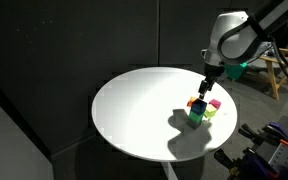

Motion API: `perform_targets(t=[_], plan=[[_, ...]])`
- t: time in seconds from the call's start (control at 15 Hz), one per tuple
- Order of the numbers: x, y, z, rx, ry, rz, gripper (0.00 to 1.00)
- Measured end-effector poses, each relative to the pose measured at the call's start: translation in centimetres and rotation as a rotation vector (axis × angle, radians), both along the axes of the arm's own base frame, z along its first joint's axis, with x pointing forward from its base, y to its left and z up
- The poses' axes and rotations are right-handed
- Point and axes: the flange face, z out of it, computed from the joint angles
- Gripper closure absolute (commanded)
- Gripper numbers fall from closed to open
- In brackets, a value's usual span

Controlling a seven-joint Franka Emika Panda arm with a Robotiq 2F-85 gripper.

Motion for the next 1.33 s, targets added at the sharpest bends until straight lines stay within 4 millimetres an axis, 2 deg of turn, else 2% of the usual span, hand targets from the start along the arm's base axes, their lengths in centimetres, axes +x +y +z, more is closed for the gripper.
perform_targets(t=[0.33, 0.6, 0.8, 1.33], plan=[[-0.2, 0.2, -0.3, 0.004, -0.024, -0.003, 0.0], [-0.2, -0.7, -0.6, 0.003, -0.022, -0.024, 0.0], [-0.3, -2.6, -1.1, 0.002, -0.011, -0.064, 0.0], [-1.5, -9.1, -3.2, -0.005, 0.037, -0.209, 0.0]])
